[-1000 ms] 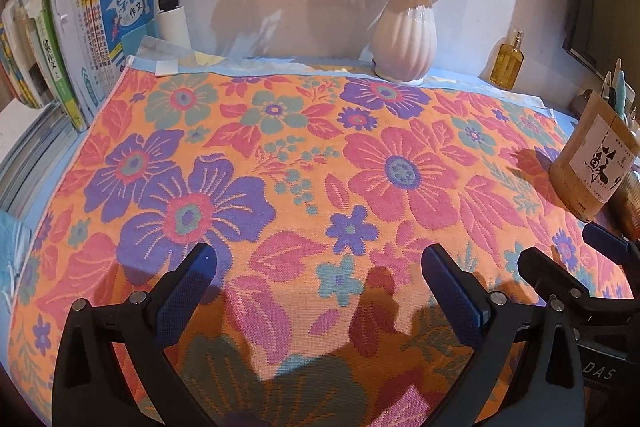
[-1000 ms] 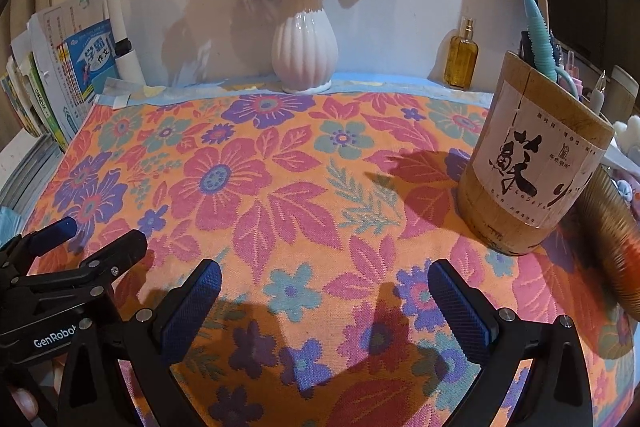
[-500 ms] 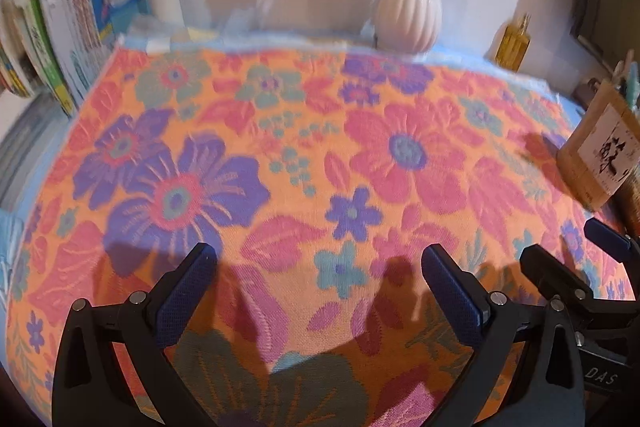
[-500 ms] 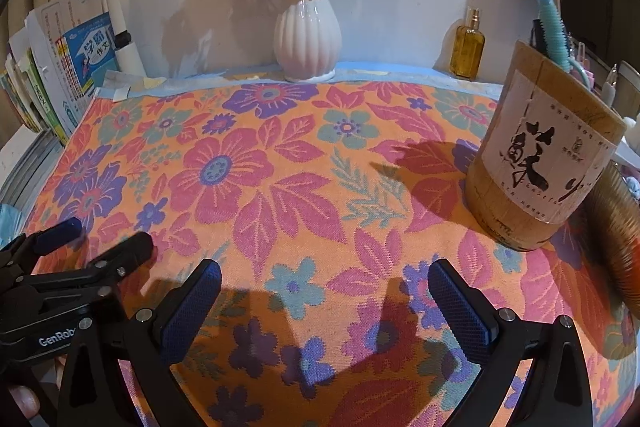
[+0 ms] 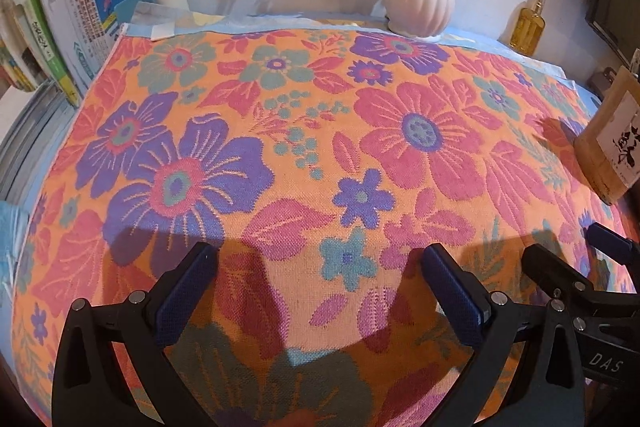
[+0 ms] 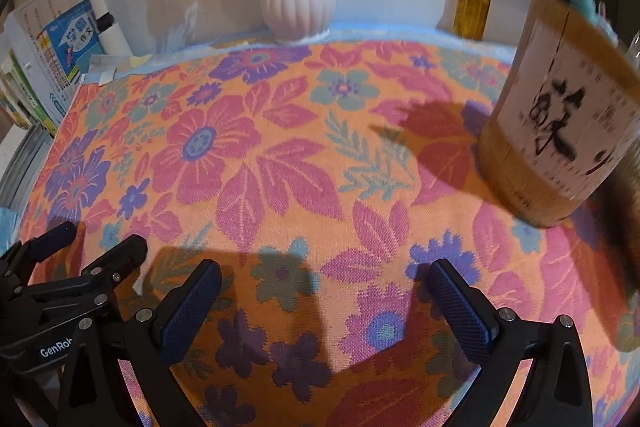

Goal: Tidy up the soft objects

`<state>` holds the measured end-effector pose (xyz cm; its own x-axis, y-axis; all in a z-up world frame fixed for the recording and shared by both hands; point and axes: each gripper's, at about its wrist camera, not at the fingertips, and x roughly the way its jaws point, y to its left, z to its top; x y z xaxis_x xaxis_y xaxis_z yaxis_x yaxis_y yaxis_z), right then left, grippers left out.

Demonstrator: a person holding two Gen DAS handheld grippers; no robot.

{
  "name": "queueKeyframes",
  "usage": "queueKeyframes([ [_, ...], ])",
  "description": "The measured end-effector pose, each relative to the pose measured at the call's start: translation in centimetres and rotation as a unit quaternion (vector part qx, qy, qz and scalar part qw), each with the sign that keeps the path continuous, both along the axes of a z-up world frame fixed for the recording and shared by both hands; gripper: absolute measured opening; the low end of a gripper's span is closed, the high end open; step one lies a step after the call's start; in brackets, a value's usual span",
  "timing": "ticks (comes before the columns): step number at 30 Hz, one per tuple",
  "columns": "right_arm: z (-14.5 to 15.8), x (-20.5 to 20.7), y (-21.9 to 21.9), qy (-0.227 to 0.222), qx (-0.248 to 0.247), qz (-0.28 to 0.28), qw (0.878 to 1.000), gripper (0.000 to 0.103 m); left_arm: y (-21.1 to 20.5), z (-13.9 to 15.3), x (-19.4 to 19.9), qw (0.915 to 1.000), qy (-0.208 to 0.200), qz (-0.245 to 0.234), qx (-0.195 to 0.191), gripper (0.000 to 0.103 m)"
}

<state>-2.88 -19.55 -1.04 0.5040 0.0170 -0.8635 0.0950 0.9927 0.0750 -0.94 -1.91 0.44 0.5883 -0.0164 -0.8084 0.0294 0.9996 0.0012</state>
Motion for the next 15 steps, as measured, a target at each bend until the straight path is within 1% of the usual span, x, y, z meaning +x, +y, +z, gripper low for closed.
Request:
queueKeyframes([
  [3,-0.09,0.0,0.24,0.002,-0.007,-0.001,1.0,0.103,0.07,0.0,0.21,1.0,-0.001,0.001,-0.001,0.103],
  [15,-0.12,-0.05,0.38,0.003,-0.01,0.003,1.0,0.103,0.34,0.02,0.38,1.0,-0.001,-0.003,-0.009,0.102],
])
